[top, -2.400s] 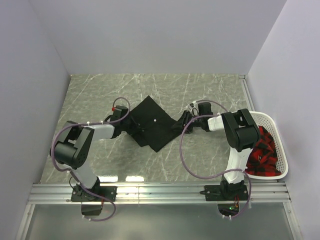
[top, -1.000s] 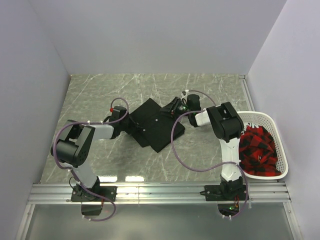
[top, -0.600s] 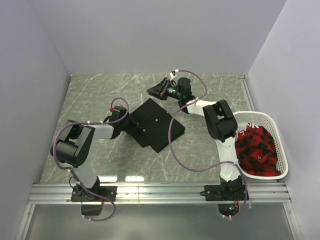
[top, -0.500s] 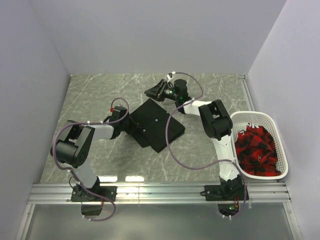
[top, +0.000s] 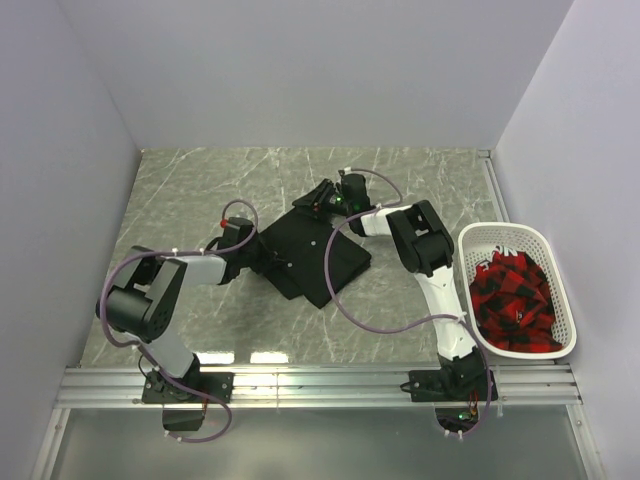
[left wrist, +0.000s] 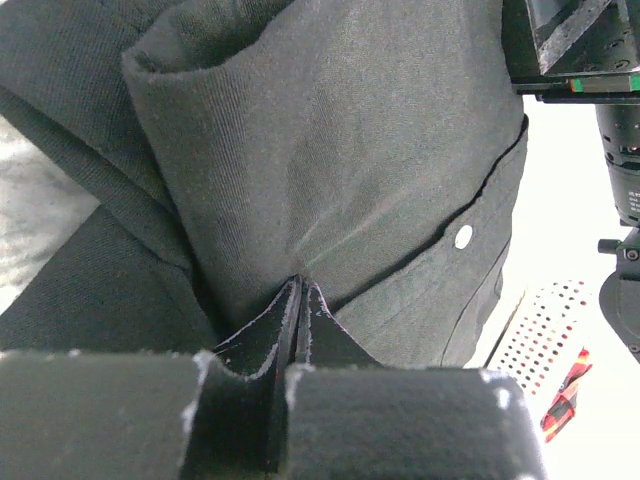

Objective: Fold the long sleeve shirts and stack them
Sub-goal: Fold the shirt

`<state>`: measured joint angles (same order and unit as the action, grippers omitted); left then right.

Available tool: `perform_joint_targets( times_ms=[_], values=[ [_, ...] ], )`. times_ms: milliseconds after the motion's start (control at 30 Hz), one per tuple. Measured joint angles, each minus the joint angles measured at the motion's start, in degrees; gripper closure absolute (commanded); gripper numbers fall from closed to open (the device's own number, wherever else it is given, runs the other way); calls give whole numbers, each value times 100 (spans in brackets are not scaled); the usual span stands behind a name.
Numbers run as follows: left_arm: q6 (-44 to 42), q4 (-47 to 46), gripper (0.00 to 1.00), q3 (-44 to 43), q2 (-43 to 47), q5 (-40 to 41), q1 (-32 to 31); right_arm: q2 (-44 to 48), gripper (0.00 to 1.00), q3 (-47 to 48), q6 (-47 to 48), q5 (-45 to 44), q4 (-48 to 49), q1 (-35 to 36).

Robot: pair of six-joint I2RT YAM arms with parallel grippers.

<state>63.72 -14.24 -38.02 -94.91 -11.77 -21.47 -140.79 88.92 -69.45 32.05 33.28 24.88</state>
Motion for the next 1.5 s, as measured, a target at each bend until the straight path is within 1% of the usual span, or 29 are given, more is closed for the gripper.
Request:
perform_joint_targets(
  times_ms=[133, 200, 300, 433, 567, 667, 800, 933, 1033, 1167, 1233, 1333, 1400, 1433, 1500],
  values=[
    [-17, 258, 95, 17, 195, 57, -11, 74, 57, -94, 42, 168, 61, -9],
    [-68, 492, 93, 17, 376, 118, -15, 291, 57, -350, 155, 249, 44, -17],
    [-133, 789, 92, 7, 702, 243, -11, 962, 57, -1016, 308, 413, 22, -37],
    [-181, 1084, 92, -197, 1058, 450, 31, 2103, 57, -1915, 531, 789, 142, -26],
    [-260, 1176, 93, -586, 1099, 597, 162, 3042, 58, -2684, 973, 1130, 269, 101],
    [-297, 1145, 94, -807, 975, 710, 284, 3442, 58, -3318, 1399, 1320, 162, 404],
    [-302, 1025, 94, -955, 472, 796, 400, 3458, 58, -4061, 1698, 1484, 109, 855],
    [-299, 1019, 96, -1001, -138, 820, 496, 3209, 58, -4704, 1665, 1613, 278, 935],
    [-236, 916, 96, -1084, -579, 732, 555, 2800, 58, -4739, 1576, 1749, 391, 896],
    [-229, 758, 96, -1276, -787, 702, 590, 2754, 59, -4741, 1550, 1827, 575, 855],
    [-240, 767, 94, -1287, -791, 706, 597, 2844, 59, -4739, 1687, 1751, 411, 846],
    [-326, 951, 89, -1377, -752, 774, 599, 3263, 59, -4739, 2059, 1462, -221, 833],
    [-444, 1191, 82, -1445, -625, 881, 610, 3735, 57, -4706, 2415, 1172, -774, 780],
    [-481, 1314, 79, -1478, -520, 916, 616, 3987, 54, -4653, 2599, 973, -1071, 745],
    [-557, 1600, 68, -1576, -227, 1019, 625, 4457, 51, -4465, 2999, 527, -1674, 664]
  ],
)
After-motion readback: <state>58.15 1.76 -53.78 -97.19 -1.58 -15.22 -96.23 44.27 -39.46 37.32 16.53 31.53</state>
